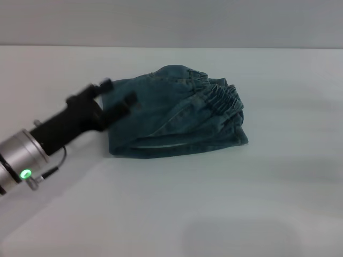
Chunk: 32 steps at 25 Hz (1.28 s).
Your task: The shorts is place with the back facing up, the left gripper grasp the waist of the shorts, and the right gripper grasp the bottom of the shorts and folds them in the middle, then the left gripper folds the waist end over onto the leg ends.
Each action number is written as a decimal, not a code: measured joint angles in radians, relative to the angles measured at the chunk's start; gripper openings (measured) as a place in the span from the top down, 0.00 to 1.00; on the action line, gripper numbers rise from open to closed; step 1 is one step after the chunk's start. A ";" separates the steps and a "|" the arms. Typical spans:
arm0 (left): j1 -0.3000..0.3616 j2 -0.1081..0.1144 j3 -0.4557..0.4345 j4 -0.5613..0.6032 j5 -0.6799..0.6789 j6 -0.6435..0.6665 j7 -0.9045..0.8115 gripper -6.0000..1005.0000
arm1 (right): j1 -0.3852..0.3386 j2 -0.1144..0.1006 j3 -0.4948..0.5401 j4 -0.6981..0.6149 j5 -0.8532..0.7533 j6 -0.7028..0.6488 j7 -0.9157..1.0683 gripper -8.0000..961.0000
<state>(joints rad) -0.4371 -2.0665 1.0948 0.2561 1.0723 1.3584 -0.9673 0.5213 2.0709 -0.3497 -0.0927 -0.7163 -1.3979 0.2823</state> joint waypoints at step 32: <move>0.017 -0.006 -0.305 -0.249 -0.601 0.150 0.449 0.18 | 0.058 0.001 -0.011 0.028 -0.006 0.051 -0.007 0.39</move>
<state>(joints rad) -0.4206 -2.0721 0.7899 0.0073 0.4714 1.5087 -0.5184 0.5797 2.0723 -0.3606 -0.0652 -0.7223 -1.3465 0.2751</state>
